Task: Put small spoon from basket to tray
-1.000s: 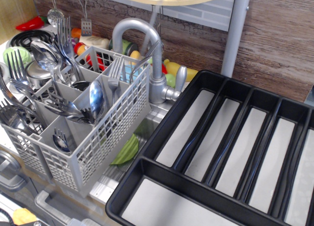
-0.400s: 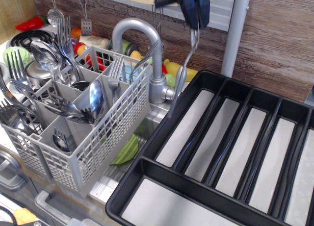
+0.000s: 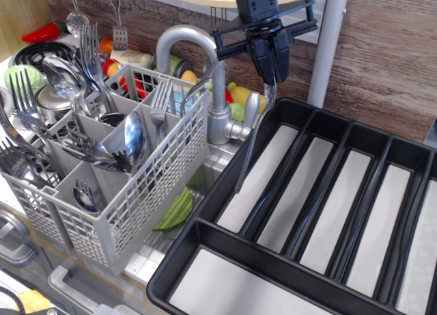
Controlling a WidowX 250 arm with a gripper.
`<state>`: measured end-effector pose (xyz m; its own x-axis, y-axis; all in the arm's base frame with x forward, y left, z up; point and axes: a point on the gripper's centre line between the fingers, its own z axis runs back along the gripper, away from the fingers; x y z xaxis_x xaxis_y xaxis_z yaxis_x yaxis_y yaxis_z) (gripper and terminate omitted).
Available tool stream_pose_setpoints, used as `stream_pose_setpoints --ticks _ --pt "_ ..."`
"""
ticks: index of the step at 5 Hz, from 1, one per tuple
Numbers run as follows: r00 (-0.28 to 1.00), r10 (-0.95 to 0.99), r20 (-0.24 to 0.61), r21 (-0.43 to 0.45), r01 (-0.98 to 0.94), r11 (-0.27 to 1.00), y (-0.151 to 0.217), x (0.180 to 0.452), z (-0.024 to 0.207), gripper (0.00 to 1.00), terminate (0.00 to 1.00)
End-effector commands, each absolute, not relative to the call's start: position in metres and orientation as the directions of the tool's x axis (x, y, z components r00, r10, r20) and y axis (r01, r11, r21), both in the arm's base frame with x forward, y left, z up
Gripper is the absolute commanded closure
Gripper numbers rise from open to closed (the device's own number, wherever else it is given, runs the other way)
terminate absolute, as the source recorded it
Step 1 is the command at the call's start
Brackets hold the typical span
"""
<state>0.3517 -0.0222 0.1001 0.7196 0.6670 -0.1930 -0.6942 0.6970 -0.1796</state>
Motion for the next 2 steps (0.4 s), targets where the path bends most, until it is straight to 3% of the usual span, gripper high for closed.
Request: stream_pose_setpoints --ticks 1,2 --pt "0.734 0.673 -0.097 -0.159 -0.679 0.717 -0.02 0.358 0.084 1.0 0.0" --pt "0.745 0.663 -0.071 -0.173 -0.664 0.727 -0.015 0.36 0.061 1.0 0.0"
